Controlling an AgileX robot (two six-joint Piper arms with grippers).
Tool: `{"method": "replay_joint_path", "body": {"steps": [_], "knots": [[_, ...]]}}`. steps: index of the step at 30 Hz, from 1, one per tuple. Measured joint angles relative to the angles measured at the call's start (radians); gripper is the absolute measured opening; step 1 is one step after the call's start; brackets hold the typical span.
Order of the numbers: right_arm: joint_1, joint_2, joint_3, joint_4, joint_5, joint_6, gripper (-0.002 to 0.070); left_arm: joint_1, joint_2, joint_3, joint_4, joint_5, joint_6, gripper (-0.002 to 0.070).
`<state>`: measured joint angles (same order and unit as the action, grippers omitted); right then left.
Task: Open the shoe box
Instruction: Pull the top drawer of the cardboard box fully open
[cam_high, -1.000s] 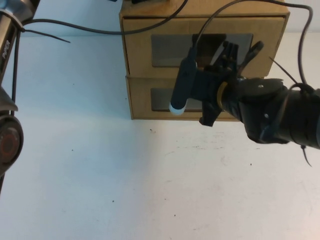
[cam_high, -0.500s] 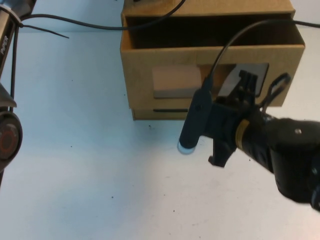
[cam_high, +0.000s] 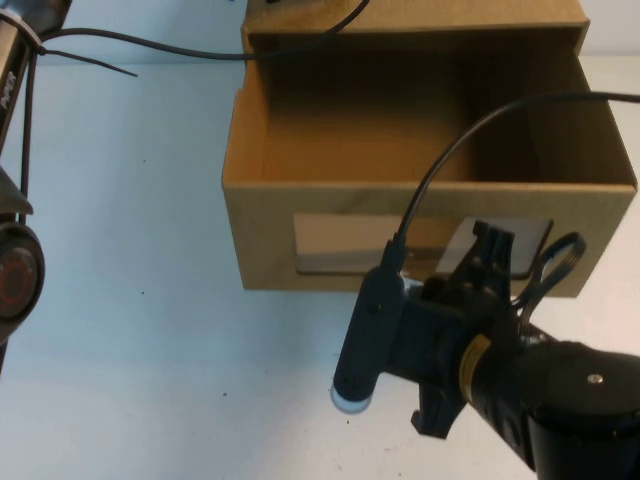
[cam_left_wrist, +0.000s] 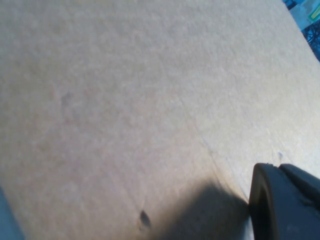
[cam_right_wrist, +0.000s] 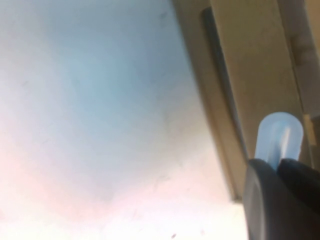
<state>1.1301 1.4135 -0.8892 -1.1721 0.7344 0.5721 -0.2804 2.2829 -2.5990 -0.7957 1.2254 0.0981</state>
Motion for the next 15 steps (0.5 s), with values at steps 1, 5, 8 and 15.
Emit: {"method": "replay_joint_path", "body": {"steps": [1,5,8,15], "knots": [[0.006,0.000,0.000,0.018,0.010,-0.010,0.0008,0.000,0.000,0.000,-0.002,0.000,0.000,-0.0004],[0.025,0.000,0.000,0.052,0.044,-0.021,0.0008,0.000,0.000,0.000,-0.011,0.000,-0.002,-0.0004],[0.027,-0.002,0.000,0.063,0.062,-0.024,0.0008,0.000,0.000,0.000,-0.013,0.000,-0.002,-0.0004],[0.027,-0.010,-0.012,0.148,0.091,-0.024,0.0056,0.000,0.000,0.000,-0.015,0.000,0.000,-0.0004]]}}
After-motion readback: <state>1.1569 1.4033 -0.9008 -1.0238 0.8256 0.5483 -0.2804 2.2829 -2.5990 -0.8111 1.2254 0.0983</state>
